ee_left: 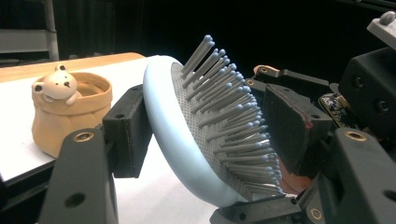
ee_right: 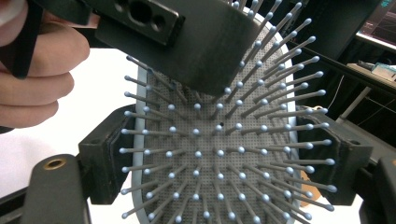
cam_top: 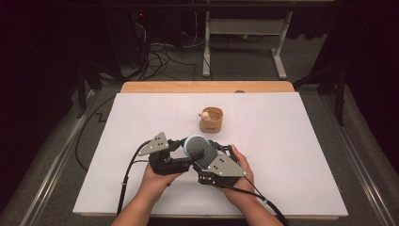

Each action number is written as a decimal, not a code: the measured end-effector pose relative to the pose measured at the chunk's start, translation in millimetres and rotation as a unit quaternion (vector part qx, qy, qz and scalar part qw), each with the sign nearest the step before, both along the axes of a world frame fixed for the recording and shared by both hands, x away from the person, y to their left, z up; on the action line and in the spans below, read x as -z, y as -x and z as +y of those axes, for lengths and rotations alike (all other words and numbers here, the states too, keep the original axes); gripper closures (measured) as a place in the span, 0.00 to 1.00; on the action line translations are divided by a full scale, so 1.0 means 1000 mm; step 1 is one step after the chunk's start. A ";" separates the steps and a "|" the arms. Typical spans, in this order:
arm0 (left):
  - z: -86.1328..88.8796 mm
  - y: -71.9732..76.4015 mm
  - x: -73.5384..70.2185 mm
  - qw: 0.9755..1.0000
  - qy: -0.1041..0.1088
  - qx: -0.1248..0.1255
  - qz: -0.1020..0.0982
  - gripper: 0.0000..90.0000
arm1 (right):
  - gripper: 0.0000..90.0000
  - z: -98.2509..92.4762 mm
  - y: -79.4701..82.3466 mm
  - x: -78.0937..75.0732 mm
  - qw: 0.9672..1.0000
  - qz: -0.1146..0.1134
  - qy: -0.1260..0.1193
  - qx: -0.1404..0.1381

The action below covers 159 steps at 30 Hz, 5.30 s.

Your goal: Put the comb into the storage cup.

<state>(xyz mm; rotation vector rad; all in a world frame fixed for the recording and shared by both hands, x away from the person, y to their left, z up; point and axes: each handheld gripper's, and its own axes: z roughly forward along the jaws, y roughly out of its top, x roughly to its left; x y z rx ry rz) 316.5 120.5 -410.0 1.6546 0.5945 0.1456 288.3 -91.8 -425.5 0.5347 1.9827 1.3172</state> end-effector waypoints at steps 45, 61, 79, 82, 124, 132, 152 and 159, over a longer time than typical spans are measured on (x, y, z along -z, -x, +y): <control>0.007 0.000 -0.007 1.000 0.029 -0.004 0.010 0.60 | 0.23 0.006 0.004 -0.005 1.000 -0.025 0.009 0.012; 0.005 0.005 -0.010 0.999 0.030 -0.010 -0.007 0.63 | 0.22 0.006 0.005 -0.007 0.999 -0.036 0.004 0.014; 0.006 0.005 -0.011 0.999 0.030 -0.016 -0.013 0.64 | 0.14 0.007 0.002 -0.004 1.000 -0.016 0.002 0.018; 0.007 0.006 -0.012 0.999 0.031 -0.019 -0.016 0.64 | 0.11 0.007 0.002 -0.004 1.000 -0.013 0.004 0.016; 0.031 0.007 -0.019 0.994 0.026 -0.087 -0.063 0.64 | 0.00 -0.035 -0.003 -0.006 0.999 0.037 -0.027 0.023; 0.036 0.008 -0.019 0.993 0.022 -0.093 -0.069 0.64 | 0.00 -0.048 -0.004 -0.004 0.998 0.043 -0.030 0.035; 0.048 0.011 -0.024 0.988 0.006 -0.123 -0.093 0.64 | 0.00 -0.105 -0.008 0.004 0.991 0.066 -0.057 0.098; 0.054 0.012 -0.026 0.986 0.007 -0.131 -0.098 0.64 | 0.00 -0.121 -0.006 0.005 0.989 0.066 -0.057 0.116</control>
